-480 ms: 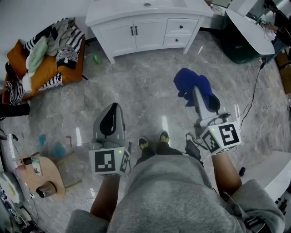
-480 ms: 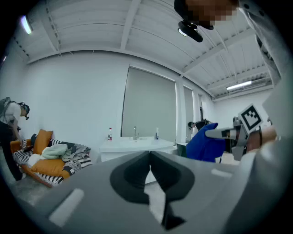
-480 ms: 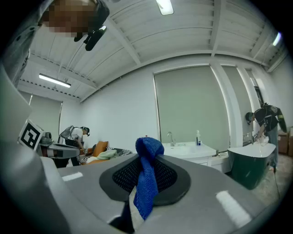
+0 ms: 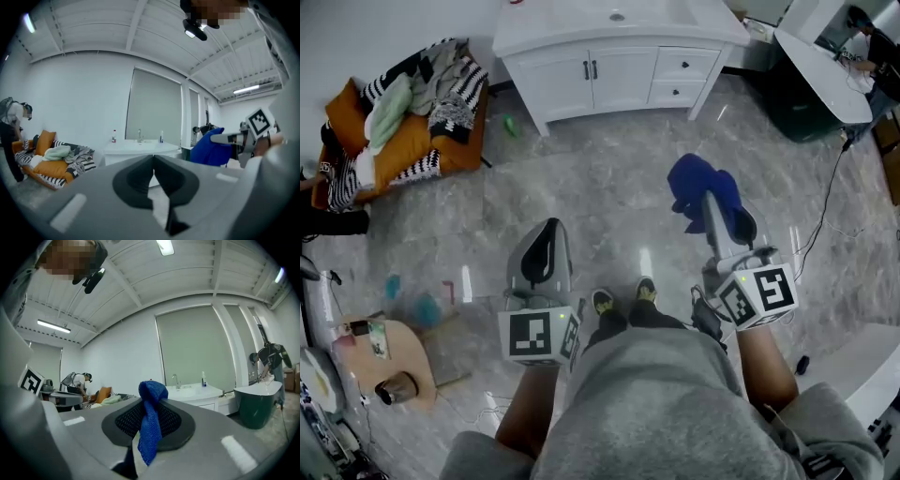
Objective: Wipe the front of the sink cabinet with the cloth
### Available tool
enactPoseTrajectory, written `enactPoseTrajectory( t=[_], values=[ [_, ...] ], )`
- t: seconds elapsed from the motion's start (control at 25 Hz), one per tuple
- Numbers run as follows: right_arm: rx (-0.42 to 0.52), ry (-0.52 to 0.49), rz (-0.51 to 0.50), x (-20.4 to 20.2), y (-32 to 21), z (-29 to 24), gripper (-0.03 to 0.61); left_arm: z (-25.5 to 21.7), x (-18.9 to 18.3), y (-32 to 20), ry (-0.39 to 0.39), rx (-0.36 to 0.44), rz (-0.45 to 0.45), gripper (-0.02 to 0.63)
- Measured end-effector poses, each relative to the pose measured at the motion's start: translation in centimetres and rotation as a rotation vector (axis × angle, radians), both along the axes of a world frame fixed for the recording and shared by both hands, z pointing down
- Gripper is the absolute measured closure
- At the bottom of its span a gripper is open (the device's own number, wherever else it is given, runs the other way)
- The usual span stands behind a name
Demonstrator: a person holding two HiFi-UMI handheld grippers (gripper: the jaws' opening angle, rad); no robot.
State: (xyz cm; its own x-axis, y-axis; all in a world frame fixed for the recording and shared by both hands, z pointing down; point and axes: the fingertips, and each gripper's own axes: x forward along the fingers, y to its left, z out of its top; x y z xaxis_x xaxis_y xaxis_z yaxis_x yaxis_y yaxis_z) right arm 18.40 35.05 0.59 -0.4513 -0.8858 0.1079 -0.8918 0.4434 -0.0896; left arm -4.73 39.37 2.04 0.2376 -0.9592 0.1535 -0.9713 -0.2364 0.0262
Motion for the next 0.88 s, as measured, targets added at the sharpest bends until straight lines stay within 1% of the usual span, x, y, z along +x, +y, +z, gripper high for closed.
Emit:
enactPoseTrajectory(
  t=[0.16, 0.36, 0.48, 0.6, 0.72, 0.88],
  values=[
    [0.008, -0.004, -0.006, -1.6, 0.4, -0.4, 0.522, -0.1, -1.4, 0.5, -0.015, -0.007, -0.011, 0.603],
    [0.015, -0.021, 0.004, -3.4, 0.6, -0.8, 0.522, 0.0, -3.4, 1.2, 0.033, -0.014, -0.002, 0.603],
    [0.027, -0.016, -0.007, -5.0, 1.0, -0.9, 0.522, 0.1, -4.7, 1.7, 0.034, -0.01, 0.0, 0.603],
    [0.036, -0.011, -0.01, -6.3, 1.4, -1.1, 0.522, 0.1, -5.9, 2.1, 0.022, 0.0, 0.002, 0.603],
    [0.044, -0.008, -0.014, -7.5, 1.6, -1.4, 0.522, -0.1, -7.3, 2.1, 0.007, 0.013, -0.018, 0.603],
    [0.06, -0.003, -0.019, -8.7, 1.7, -1.5, 0.522, -0.3, -8.7, 1.8, 0.009, 0.054, -0.033, 0.603]
  ],
)
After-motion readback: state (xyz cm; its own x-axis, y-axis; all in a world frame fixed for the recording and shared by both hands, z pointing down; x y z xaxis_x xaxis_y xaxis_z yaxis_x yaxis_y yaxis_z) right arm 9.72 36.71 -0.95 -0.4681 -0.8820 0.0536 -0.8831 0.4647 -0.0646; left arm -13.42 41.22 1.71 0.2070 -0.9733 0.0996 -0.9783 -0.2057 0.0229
